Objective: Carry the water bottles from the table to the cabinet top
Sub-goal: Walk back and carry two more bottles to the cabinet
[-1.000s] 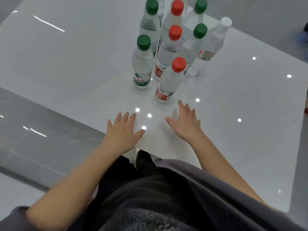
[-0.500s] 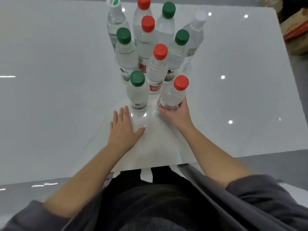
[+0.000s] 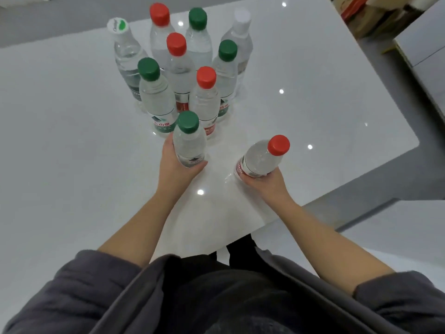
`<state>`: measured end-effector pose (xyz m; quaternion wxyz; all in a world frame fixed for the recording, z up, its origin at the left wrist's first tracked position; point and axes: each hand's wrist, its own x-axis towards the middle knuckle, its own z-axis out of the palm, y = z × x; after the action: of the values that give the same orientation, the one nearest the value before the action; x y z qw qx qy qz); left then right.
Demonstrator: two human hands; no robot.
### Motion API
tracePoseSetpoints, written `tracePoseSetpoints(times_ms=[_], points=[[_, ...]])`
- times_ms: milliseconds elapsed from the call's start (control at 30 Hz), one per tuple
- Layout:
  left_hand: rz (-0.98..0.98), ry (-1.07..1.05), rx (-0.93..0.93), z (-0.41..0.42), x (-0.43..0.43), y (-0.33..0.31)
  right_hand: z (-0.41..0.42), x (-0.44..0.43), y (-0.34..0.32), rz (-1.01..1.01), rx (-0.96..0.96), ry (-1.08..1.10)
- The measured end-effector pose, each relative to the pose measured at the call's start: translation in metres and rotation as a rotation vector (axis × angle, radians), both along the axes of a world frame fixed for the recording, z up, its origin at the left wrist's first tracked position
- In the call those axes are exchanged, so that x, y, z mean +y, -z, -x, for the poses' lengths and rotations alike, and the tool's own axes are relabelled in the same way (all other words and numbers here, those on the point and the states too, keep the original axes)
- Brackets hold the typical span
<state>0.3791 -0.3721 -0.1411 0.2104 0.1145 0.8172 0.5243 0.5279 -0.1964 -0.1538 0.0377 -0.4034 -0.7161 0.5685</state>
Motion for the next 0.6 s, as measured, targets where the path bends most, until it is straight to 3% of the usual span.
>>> tracePoseSetpoints(times_ms=[267, 600], points=[[0.085, 0.116, -0.062, 0.008, -0.001, 0.016, -0.015, -0.021, -0.002, 0.035, 0.057, 0.144], [0.163, 0.173, -0.101, -0.013, -0.001, 0.023, -0.025, -0.026, 0.019, 0.016, -0.031, 0.246]])
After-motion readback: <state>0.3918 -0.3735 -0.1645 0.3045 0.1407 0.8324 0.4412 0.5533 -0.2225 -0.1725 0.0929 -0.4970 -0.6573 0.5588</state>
